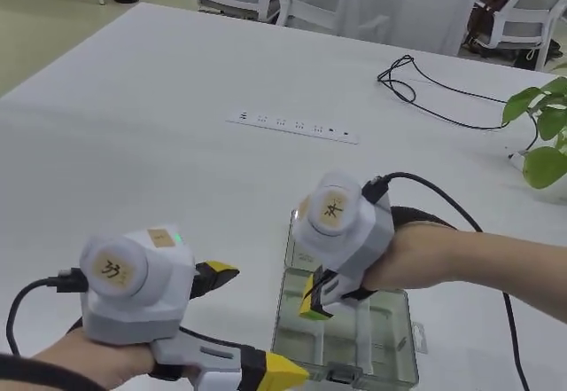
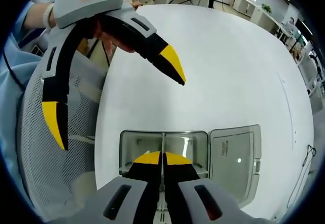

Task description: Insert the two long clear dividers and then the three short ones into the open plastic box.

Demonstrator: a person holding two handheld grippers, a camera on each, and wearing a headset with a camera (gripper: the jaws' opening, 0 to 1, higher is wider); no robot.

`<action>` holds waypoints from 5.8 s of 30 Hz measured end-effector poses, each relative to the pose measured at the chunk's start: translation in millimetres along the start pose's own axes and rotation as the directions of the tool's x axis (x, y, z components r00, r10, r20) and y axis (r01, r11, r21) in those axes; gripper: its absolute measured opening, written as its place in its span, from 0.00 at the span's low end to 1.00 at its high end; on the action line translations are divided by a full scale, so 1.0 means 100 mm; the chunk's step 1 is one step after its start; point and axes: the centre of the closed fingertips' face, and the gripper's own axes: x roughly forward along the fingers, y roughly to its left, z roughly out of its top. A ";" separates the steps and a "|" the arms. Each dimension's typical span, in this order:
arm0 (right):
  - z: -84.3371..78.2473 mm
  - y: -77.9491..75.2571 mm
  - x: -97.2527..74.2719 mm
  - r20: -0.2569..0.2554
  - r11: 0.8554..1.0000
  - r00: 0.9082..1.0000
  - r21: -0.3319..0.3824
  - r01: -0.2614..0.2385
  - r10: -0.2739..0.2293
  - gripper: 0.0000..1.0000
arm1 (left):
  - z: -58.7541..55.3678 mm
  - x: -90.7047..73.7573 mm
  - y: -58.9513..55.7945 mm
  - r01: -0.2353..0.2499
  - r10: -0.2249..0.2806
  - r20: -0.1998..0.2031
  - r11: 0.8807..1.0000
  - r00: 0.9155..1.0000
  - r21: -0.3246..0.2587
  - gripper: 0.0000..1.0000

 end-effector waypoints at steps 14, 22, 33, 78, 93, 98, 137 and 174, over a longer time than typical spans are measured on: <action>0.00 0.01 0.00 0.032 1.000 0.999 -0.008 -0.009 0.009 0.03 | 0.01 -0.01 -0.01 0.008 -0.008 -0.006 1.000 1.000 0.013 0.96; -0.03 0.02 -0.01 0.054 1.000 0.999 -0.019 -0.004 0.005 0.13 | 0.02 -0.02 -0.02 0.007 -0.007 -0.007 1.000 1.000 0.012 0.95; 0.02 0.10 -0.13 0.178 1.000 0.984 -0.024 -0.006 0.010 0.44 | 0.02 -0.03 -0.03 0.010 -0.009 -0.019 1.000 1.000 0.023 0.95; -0.82 0.02 -0.63 0.353 0.957 0.913 0.267 0.111 -0.204 1.00 | 0.01 0.03 -0.09 0.038 -0.035 -0.064 0.998 0.997 0.044 0.95; -1.56 -0.01 -0.80 0.258 0.926 0.932 0.344 0.158 -0.255 0.97 | 0.03 0.03 -0.05 0.023 -0.019 -0.061 0.998 0.998 0.058 0.95; -1.79 0.05 -0.82 0.195 0.932 0.953 0.325 0.159 -0.230 0.95 | 0.05 0.03 -0.04 0.021 -0.017 -0.058 0.998 0.998 0.063 0.94; -2.45 0.08 -0.48 -0.136 0.996 0.988 0.045 0.077 -0.070 0.46 | 0.00 -0.04 0.06 -0.016 0.024 -0.073 0.994 0.997 0.110 0.89; -2.49 0.06 -0.45 -0.147 0.986 0.984 0.115 0.118 -0.100 0.33 | 0.07 -0.06 0.09 -0.037 0.040 -0.034 0.995 0.999 0.096 0.85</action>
